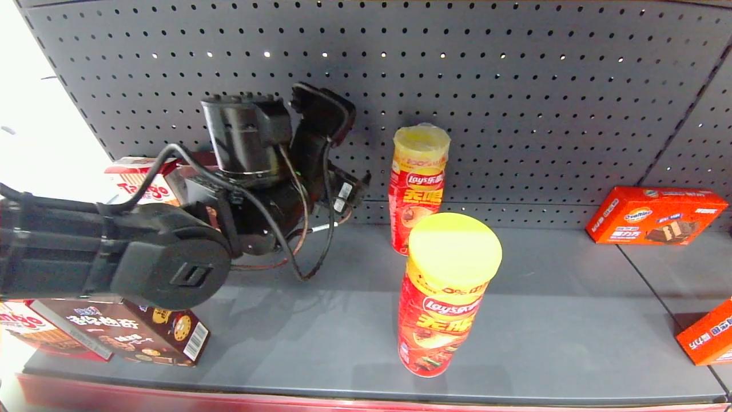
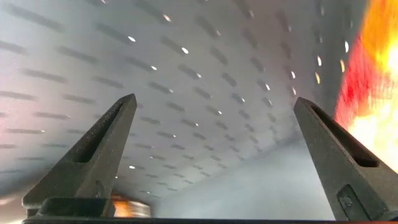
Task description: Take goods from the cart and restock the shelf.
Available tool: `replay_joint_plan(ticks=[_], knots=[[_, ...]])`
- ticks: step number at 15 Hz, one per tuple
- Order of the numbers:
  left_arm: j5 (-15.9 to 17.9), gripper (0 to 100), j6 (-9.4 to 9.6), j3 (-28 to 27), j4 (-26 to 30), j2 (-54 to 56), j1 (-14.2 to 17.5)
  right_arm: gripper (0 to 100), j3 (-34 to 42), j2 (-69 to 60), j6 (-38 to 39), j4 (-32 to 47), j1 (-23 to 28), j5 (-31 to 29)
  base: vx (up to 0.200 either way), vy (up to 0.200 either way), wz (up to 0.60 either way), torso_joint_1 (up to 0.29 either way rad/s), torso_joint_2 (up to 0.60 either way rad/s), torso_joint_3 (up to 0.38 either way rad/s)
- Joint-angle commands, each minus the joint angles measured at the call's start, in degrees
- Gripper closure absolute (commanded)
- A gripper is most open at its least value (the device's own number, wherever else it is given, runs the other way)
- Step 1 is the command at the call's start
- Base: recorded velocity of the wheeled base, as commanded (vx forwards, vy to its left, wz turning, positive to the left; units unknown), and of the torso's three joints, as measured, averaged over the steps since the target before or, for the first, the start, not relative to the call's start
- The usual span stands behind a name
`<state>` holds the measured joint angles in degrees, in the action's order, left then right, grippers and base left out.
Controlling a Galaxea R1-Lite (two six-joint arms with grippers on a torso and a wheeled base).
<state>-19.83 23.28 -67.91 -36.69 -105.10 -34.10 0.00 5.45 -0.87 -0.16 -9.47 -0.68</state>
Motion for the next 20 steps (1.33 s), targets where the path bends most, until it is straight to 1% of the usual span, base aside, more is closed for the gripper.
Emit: replay_joint_plan(ticks=[1, 2, 3, 4, 5, 6, 7, 8, 10, 11, 12, 14, 15, 16, 17, 18, 19, 20], knots=[[-0.03, 0, -0.61, 1.29, -0.04, 9.47, 0.00, 0, 0.00, 0.09, -0.01, -0.02, -0.02, -0.02, 0.000, 0.000, 0.00, 0.000, 0.00, 0.000], [-0.03, 0, -1.14, 2.26, -0.04, 12.11, -0.44, 0, 0.00, 0.09, -0.01, -0.02, -0.02, -0.02, 0.000, 0.000, 0.00, 0.000, 0.00, 0.000], [-0.03, 0, -1.40, 4.37, -0.04, 16.33, -2.20, 0, 0.00, 0.09, -0.01, -0.02, -0.02, -0.02, 0.000, 0.000, 0.00, 0.000, 0.00, 0.000], [-0.20, 0, -1.40, 6.57, -0.04, 19.75, -2.82, 0, 0.00, 0.09, -0.01, -0.02, -0.02, -0.11, 0.000, 0.000, 0.00, 0.000, 0.00, 0.000], [-0.20, 0, -1.40, 10.17, -0.13, 23.97, -2.82, 0, 0.00, 0.09, -0.01, -0.02, -0.02, -0.02, 0.000, 0.000, 0.00, 0.000, 0.00, 0.000], [0.59, 0, -1.58, 13.95, -0.66, 28.45, -3.34, 0, 0.00, 0.09, -0.01, -0.02, -0.02, -0.02, 0.000, 0.000, 0.00, 0.000, 0.00, 0.000], [0.76, 0, -1.66, 15.88, -0.40, 31.35, -3.34, 0, 0.00, 0.09, -0.01, -0.02, -0.02, -0.02, 0.000, 0.000, 0.00, 0.000, 0.00, 0.000], [0.76, 0, -1.49, 20.01, 0.31, 39.00, -4.31, 0, 0.00, 0.09, -0.01, -0.02, -0.02, -0.02, 0.000, 0.000, 0.00, 0.000, 0.00, 0.000], [0.50, 0, -1.31, 24.14, 0.31, 45.68, -6.16, 0, 0.00, 0.09, -0.01, -0.02, -0.02, -0.02, 0.000, 0.000, 0.00, 0.000, 0.00, 0.000], [0.41, 0, -1.31, 28.54, 0.39, 52.62, -6.24, 0, 0.00, 0.09, -0.01, -0.02, -0.02, -0.02, 0.000, 0.000, 0.00, 0.000, 0.00, 0.000], [0.41, 0, -1.58, 32.67, 0.83, 59.48, -4.93, 0, 0.00, 0.09, -0.01, -0.02, -0.02, -0.02, 0.000, 0.000, 0.00, 0.000, 0.00, 0.000], [0.67, 0, -2.01, 37.59, 4.88, 70.29, 1.84, 0, 0.00, 0.09, -0.01, -0.02, -0.02, -0.02, 0.000, 0.000, 0.00, 0.000, 0.00, 0.000], [0.85, 0, -3.33, 39.35, 5.84, 73.63, 4.57, 0, 0.00, 0.09, -0.01, -0.02, -0.02, -0.02, 0.000, 0.000, 0.00, 0.000, 0.00, 0.000], [1.29, 0, -7.55, 42.86, 6.28, 78.20, 11.77, 0, 0.00, 0.09, -0.01, -0.02, -0.02, -0.02, 0.000, 0.000, 0.00, 0.000, 0.00, 0.000], [2.17, 0, -9.84, 44.80, 6.28, 80.22, 16.52, 0, 0.00, 0.09, -0.01, -0.02, -0.02, -0.02, 0.000, 0.000, 0.00, 0.000, 0.00, 0.000], [4.89, 0, -12.47, 47.08, 6.28, 82.33, 21.70, 0, 0.00, 0.09, -0.01, -0.02, -0.02, -0.02, 0.000, 0.000, 0.00, 0.000, 0.00, 0.000], [13.07, 0, -15.90, 51.65, 6.46, 86.11, 28.65, 0, 0.00, 0.09, -0.01, -0.02, -0.02, -0.02, 0.000, 0.000, 0.00, 0.000, 0.00, 0.000], [19.04, 0, -17.04, 54.03, 7.51, 88.48, 33.48, 0, 0.00, 0.09, -0.01, -0.02, -0.02, -0.02, 0.000, 0.000, 0.00, 0.000, 0.00, 0.000]])
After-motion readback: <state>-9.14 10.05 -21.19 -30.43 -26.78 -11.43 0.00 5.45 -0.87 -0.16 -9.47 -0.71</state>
